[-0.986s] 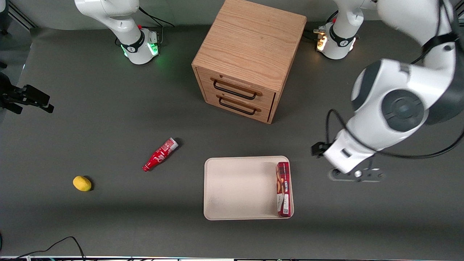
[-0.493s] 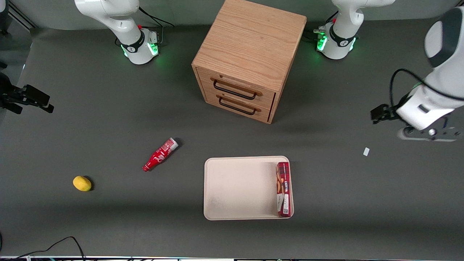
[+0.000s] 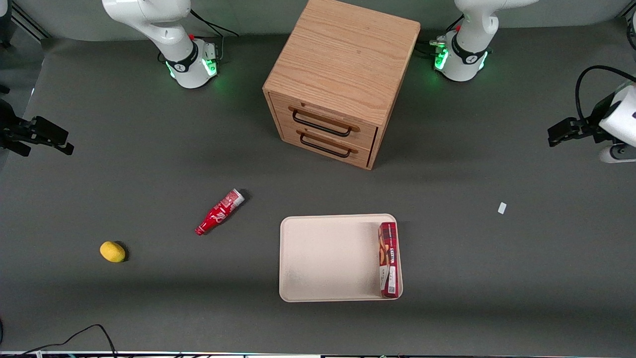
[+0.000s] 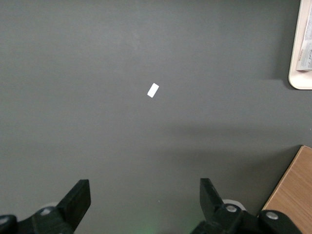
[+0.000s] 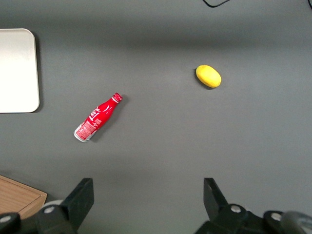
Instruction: Place red cookie box on tray
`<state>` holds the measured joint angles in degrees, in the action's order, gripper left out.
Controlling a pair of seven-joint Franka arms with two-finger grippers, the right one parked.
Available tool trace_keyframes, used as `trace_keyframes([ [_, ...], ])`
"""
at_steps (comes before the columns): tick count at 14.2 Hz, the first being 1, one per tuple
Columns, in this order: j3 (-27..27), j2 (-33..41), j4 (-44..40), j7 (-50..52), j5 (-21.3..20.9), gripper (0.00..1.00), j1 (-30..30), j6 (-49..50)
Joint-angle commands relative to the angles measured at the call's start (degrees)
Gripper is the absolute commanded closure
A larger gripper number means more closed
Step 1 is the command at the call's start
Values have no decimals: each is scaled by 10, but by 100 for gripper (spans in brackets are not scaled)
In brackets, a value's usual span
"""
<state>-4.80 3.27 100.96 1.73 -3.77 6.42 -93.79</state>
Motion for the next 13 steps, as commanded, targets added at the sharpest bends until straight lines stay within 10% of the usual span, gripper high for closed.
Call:
trace_keyframes([
  [1,-8,-4,-40,-3,3,0,4,33],
  [13,80,-29,-92,-4,7,0,-90,81],
])
